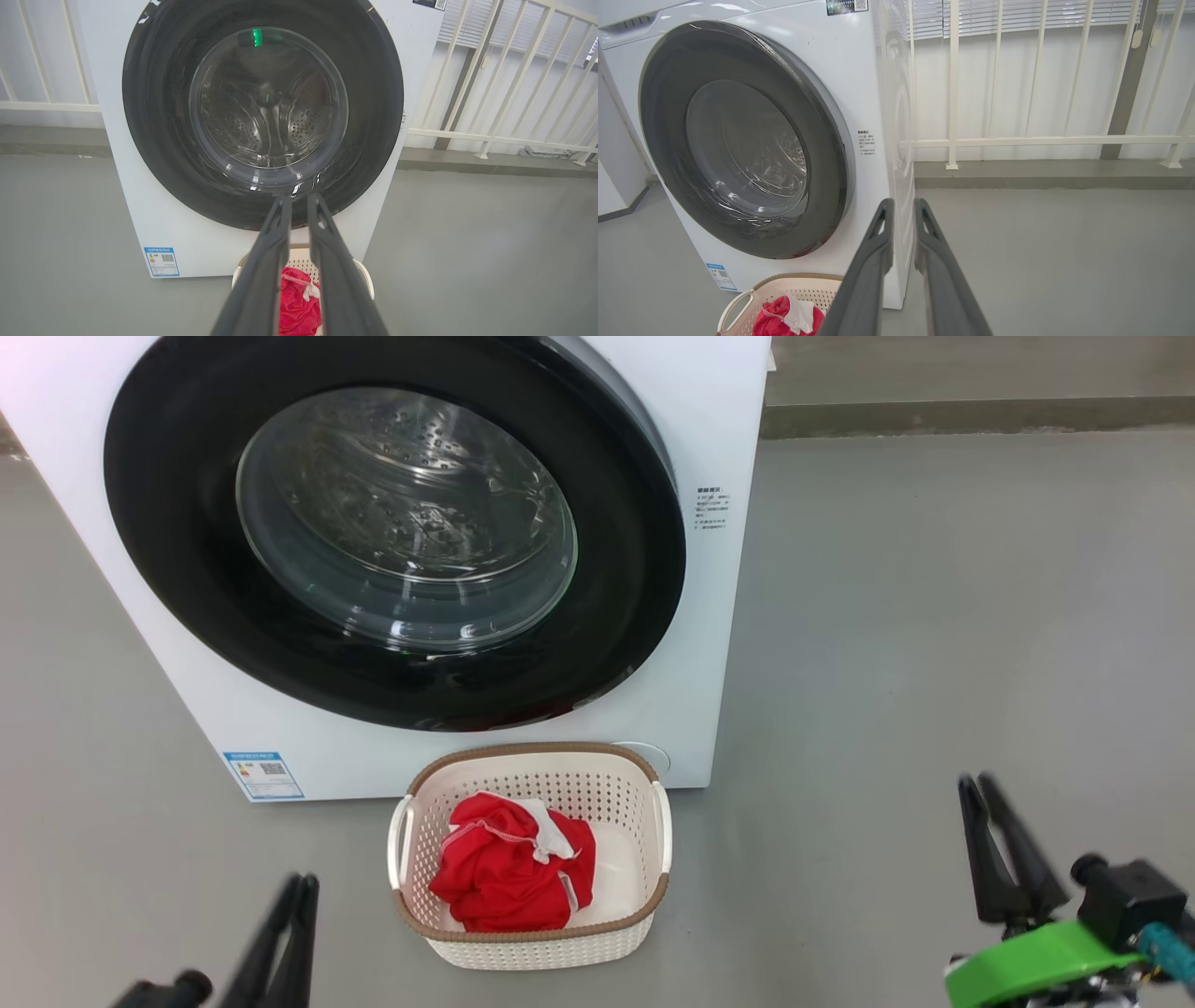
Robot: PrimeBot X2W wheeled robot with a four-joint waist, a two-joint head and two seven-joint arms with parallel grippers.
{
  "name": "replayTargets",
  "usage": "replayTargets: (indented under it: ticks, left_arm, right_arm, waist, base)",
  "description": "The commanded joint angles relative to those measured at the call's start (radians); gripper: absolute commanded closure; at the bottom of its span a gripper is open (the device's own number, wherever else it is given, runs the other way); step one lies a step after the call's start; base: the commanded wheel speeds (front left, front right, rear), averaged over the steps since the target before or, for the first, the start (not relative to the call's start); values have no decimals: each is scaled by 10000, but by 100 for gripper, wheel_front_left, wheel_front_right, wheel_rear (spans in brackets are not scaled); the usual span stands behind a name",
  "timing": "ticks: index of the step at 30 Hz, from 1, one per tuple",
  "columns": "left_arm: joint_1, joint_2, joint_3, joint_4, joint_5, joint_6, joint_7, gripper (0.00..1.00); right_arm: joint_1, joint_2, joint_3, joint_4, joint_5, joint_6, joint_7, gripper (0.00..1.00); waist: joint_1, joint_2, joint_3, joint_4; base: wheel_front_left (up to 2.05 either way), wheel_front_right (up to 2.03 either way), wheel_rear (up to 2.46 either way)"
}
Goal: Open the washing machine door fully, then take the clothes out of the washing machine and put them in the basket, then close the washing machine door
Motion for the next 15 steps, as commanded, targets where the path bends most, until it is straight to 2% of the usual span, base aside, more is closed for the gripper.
replayTargets:
  ticks: [1, 7, 11, 15]
  left_arm:
    - [30, -51, -16, 66, -58, 0, 16, 100]
    - [-31, -119, 63, 102, -657, -4, 190, 100]
    - [-72, -164, 115, 136, -1053, -6, 305, 100]
    - [-125, -209, 169, 170, -1449, -8, 420, 100]
  right_arm:
    - [38, 23, -10, 85, 61, 0, 23, 100]
    - [-17, 18, -43, 111, 718, -1, 220, 100]
    - [-38, 15, -44, 119, 1159, -1, 330, 100]
    - [-74, 13, -47, 130, 1599, -1, 442, 100]
  waist:
    - [0, 0, 1, 1]
    - [22, 0, 5, -5]
    - [3, 0, 35, -9]
    - [1, 0, 59, -12]
  base:
    - [0, 0, 0]
    - [0, 0, 0]
    - [0, 0, 0]
    - [0, 0, 0]
